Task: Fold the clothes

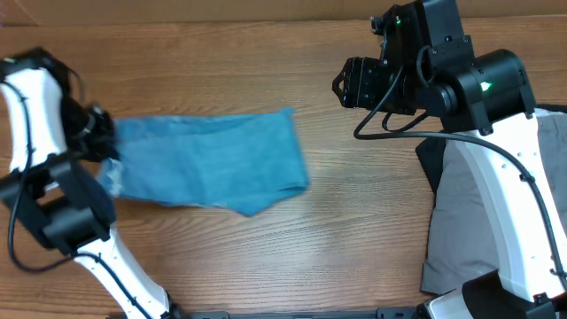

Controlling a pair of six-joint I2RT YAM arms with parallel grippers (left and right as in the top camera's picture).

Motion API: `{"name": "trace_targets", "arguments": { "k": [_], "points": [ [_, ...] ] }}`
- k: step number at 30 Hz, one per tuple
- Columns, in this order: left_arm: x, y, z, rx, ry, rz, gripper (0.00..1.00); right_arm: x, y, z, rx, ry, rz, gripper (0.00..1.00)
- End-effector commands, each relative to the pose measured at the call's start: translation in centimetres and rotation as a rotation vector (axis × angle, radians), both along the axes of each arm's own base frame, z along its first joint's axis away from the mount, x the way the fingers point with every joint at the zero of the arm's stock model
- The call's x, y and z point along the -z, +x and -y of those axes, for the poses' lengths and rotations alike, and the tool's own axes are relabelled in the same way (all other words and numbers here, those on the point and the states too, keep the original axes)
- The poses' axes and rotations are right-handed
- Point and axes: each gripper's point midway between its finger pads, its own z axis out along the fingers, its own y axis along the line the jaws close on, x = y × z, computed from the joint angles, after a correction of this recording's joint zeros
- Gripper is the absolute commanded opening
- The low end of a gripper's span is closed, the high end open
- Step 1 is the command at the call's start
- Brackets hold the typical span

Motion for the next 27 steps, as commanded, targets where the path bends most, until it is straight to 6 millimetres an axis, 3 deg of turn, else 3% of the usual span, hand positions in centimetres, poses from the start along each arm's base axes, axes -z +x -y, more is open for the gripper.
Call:
{"name": "trace_targets", "arguments": {
  "k": [1,2,3,10,19,23,25,27],
  "points": [
    [-7.8,1.1,0.3,-0.015,0.123,0.220,0.04,-0.2,0.1,0.3,0.008,-0.004,0.011,0.62],
    [-9.9,1.6,0.9,0.003,0.148,0.285,0.04,-0.2,0.1,0.3,0.008,-0.004,0.011,0.62],
    [-10.7,1.7,1.1,0.011,0.162,0.307,0.04,-0.2,0.2,0.3,0.010,-0.006,0.012,0.62],
    [-14.1,1.5,3.1,0.049,0.248,0.387,0.04,-0.2,0.3,0.6,0.019,-0.018,0.016,0.63],
    [-13.1,2.4,4.5,0.100,0.409,0.316,0.04,-0.1,0.2,0.6,0.018,-0.019,0.012,0.63],
    [-12.9,2.1,2.1,0.046,0.434,0.302,0.04,0.0,0.1,0.6,0.018,-0.021,0.007,0.63],
    [-12.9,2.4,1.3,0.073,0.385,0.332,0.04,0.0,0.1,0.6,0.018,-0.022,0.005,0.63],
    [-12.8,3.5,2.3,0.152,0.225,0.422,0.04,0.0,0.1,0.6,0.018,-0.021,0.005,0.63]
  ]
}}
